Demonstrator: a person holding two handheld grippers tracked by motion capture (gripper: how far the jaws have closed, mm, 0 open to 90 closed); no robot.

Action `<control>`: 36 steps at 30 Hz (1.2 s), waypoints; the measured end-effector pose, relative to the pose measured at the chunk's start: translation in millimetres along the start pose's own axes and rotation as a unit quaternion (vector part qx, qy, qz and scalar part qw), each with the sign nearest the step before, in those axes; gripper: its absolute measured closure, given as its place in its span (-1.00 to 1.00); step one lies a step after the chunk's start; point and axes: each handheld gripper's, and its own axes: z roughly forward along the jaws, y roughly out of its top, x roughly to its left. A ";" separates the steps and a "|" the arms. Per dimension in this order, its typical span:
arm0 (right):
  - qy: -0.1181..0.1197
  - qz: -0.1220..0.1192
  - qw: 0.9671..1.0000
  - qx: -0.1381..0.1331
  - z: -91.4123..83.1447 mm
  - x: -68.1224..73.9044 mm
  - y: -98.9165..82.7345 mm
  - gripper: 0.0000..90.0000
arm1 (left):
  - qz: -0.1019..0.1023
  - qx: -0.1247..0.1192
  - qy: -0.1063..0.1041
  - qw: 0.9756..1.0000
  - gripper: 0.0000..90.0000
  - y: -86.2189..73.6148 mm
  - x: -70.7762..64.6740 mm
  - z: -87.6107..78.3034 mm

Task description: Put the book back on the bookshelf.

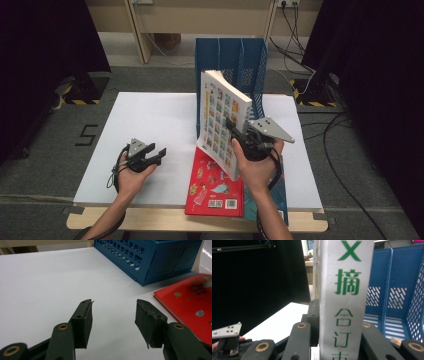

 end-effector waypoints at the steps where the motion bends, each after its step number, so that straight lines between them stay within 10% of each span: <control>1: -0.001 0.000 1.000 0.002 -0.1 0.4 0.8 0.66 | -0.002 -0.002 0.000 1.000 0.05 -1.2 -0.2 0.5; 36: -0.015 -0.006 0.999 -0.032 34.9 0.2 38.4 0.66 | -0.007 0.002 -0.003 1.000 0.05 -8.1 3.0 3.1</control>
